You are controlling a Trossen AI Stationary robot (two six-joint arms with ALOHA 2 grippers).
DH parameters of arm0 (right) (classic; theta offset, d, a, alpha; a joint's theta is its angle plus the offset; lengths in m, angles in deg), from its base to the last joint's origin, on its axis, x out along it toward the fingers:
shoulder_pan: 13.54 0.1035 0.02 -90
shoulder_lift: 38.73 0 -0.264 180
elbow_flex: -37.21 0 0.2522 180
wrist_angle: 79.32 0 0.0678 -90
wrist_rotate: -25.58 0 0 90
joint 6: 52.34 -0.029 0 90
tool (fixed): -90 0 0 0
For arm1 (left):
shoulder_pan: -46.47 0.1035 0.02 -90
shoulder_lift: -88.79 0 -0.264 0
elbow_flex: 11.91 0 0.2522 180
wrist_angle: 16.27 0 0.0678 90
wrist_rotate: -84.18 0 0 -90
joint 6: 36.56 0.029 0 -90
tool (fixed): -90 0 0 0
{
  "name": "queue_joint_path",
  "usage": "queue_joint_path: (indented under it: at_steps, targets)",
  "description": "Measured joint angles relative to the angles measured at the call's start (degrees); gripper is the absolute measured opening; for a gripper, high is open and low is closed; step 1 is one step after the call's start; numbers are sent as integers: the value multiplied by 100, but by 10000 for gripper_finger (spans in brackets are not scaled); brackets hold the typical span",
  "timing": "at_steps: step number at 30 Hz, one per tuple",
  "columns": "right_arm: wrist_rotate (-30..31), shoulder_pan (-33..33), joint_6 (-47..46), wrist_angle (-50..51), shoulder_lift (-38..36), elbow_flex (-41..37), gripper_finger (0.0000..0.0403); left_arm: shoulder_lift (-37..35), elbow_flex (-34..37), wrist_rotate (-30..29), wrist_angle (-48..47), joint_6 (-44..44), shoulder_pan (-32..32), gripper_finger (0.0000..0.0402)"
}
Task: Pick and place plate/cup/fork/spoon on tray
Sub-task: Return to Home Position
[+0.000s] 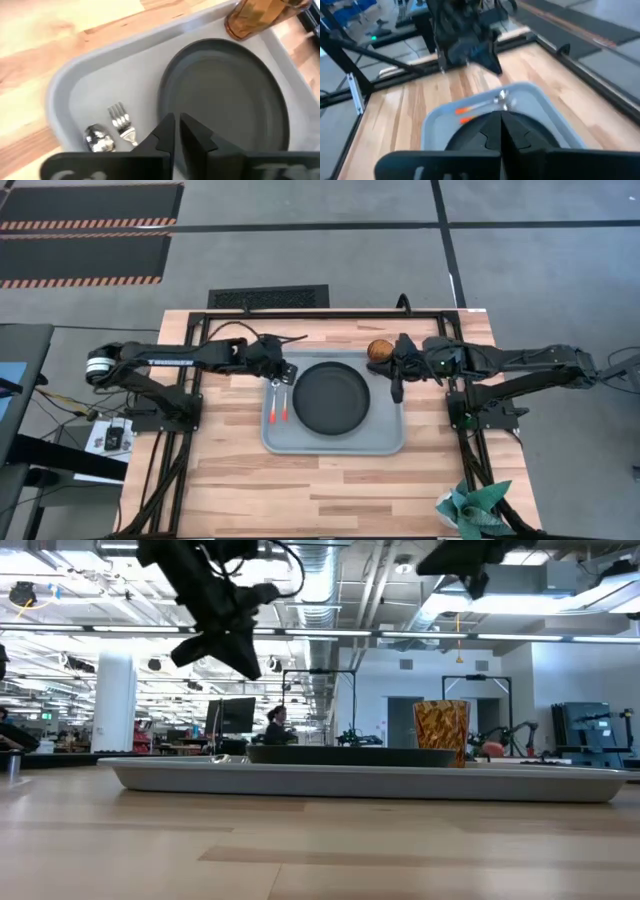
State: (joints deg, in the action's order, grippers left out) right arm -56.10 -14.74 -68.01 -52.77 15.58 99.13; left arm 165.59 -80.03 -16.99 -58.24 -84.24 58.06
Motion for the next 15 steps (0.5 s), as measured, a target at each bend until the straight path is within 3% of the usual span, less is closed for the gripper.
queue_joint_path:
  at_steps: [8, 15]
  targets:
    - [247, 500, -1073, 1687, -499, 0, 7, -1262, 1163, -41, 929, 482, -199, 1]
    - [382, 873, -2565, 3678, -566, -2, 6, -2093, 2097, -467, 959, 32, -78, 0]
